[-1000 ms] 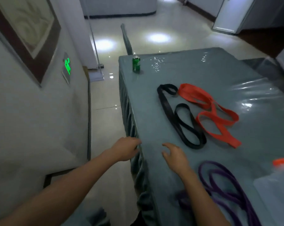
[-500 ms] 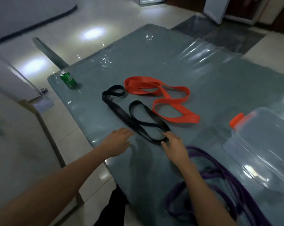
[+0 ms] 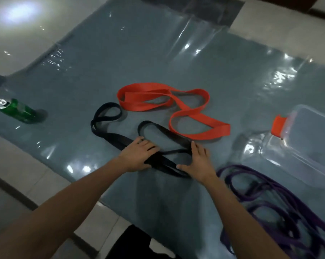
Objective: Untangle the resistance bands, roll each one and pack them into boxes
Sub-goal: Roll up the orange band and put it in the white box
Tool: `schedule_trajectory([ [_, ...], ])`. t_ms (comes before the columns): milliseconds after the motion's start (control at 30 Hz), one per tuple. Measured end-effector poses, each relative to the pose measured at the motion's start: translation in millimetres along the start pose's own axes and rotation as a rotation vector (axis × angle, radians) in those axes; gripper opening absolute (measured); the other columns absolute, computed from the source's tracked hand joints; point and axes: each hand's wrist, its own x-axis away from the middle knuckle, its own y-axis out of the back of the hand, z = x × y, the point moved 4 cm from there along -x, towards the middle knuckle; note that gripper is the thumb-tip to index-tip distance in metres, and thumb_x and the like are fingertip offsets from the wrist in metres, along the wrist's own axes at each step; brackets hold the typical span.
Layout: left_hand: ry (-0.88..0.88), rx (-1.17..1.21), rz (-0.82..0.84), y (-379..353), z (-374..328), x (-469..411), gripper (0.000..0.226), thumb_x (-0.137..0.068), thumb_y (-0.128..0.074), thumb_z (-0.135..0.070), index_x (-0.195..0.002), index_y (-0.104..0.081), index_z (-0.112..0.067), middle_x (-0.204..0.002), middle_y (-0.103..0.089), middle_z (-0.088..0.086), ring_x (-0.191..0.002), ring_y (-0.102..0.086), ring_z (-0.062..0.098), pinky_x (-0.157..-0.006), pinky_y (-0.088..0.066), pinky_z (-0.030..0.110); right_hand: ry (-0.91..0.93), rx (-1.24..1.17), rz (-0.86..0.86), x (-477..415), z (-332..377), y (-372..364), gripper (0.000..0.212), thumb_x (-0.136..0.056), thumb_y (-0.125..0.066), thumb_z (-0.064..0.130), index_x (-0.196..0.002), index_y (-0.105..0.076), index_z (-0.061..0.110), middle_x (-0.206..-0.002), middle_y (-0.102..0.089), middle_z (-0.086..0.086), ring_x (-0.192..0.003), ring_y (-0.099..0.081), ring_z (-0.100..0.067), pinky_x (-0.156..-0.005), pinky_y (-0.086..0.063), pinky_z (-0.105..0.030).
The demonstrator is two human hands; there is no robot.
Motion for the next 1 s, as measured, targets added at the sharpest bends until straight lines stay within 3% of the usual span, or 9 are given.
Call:
schedule_trajectory([
  [133,-0.141,-0.049,-0.184,-7,6,0,0.057,-0.085,-0.055,-0.058,-0.128,-0.058,-0.02,-0.114,-0.062,0.002,-0.107,-0.057,0.024,-0.11,-0.035,0.044,-0.083,-0.022,-0.037,5,8,-7,0.124,-0.07,-0.072,0.07,-0.158,-0.01,0.01,-0.16,-0.018,-0.011,-0.143,-0.019,-0.034,-0.119,-0.025,-0.043],
  [233,-0.13,-0.076,-0.229,-4,2,-4,0.043,-0.09,-0.045,-0.048,-0.112,-0.066,-0.018,-0.103,-0.065,0.002,-0.097,-0.06,0.023,-0.105,-0.034,0.04,-0.136,-0.103,-0.029,8,3,-8,0.121,-0.071,-0.07,0.072,-0.158,-0.011,0.012,-0.16,-0.021,-0.008,-0.143,-0.02,-0.031,-0.118,-0.025,-0.042],
  [300,-0.083,-0.095,-0.195,3,-2,-7,0.04,-0.088,-0.04,-0.042,-0.104,-0.065,-0.015,-0.099,-0.066,0.005,-0.093,-0.061,0.024,-0.101,-0.035,0.041,-0.104,-0.099,-0.011,12,6,-11,0.121,-0.068,-0.07,0.074,-0.158,-0.013,0.015,-0.158,-0.023,-0.006,-0.142,-0.022,-0.029,-0.117,-0.029,-0.042],
  [400,-0.012,-0.096,-0.058,6,-11,-7,0.04,-0.084,-0.047,-0.039,-0.113,-0.059,-0.014,-0.107,-0.063,0.008,-0.102,-0.058,0.027,-0.106,-0.034,0.045,-0.026,0.08,0.049,23,17,-20,0.121,-0.068,-0.07,0.071,-0.158,-0.01,0.016,-0.158,-0.021,-0.003,-0.141,-0.025,-0.027,-0.113,-0.033,-0.044],
  [533,0.113,-0.062,0.054,8,-16,-3,0.043,-0.089,-0.046,-0.037,-0.125,-0.051,-0.014,-0.124,-0.055,0.01,-0.115,-0.05,0.027,-0.102,-0.034,0.041,0.07,0.155,0.019,31,22,-26,0.08,-0.085,-0.063,0.04,-0.153,-0.028,0.016,-0.149,-0.038,-0.006,-0.133,-0.039,-0.029,-0.105,-0.04,-0.045],
  [667,0.16,-0.001,0.062,21,-11,11,0.035,-0.094,-0.043,-0.033,-0.12,-0.058,-0.015,-0.118,-0.061,0.005,-0.106,-0.055,0.023,-0.099,-0.035,0.037,0.181,0.094,-0.082,25,36,-11,0.032,-0.089,-0.056,0.027,-0.119,-0.063,0.021,-0.115,-0.065,-0.001,-0.112,-0.055,-0.025,-0.09,-0.04,-0.039],
  [867,0.319,0.214,-0.184,55,32,68,0.011,-0.09,-0.046,-0.028,-0.084,-0.043,-0.02,-0.083,-0.062,0.002,-0.064,-0.044,0.018,-0.073,-0.038,0.032,0.392,0.018,-0.281,4,97,25,0.026,-0.085,-0.064,0.014,-0.108,-0.07,0.023,-0.099,-0.068,0.003,-0.1,-0.057,-0.023,-0.082,-0.04,-0.039],
  [933,0.383,0.232,-0.277,57,55,90,0.011,-0.086,-0.043,-0.031,-0.084,-0.045,-0.02,-0.076,-0.063,0.004,-0.057,-0.042,0.02,-0.075,-0.048,0.036,0.474,0.029,-0.332,-7,126,33,0.023,-0.084,-0.066,0.014,-0.104,-0.071,0.022,-0.094,-0.068,0.003,-0.097,-0.057,-0.023,-0.081,-0.04,-0.039],
  [1000,0.487,0.276,-0.331,50,83,111,0.031,-0.083,-0.041,-0.036,-0.102,-0.057,-0.018,-0.084,-0.069,0.006,-0.061,-0.055,0.027,-0.072,-0.05,0.036,0.553,0.081,-0.33,-22,163,36,0.022,-0.084,-0.064,0.017,-0.104,-0.071,0.025,-0.094,-0.066,0.005,-0.096,-0.057,-0.022,-0.081,-0.038,-0.038],
])
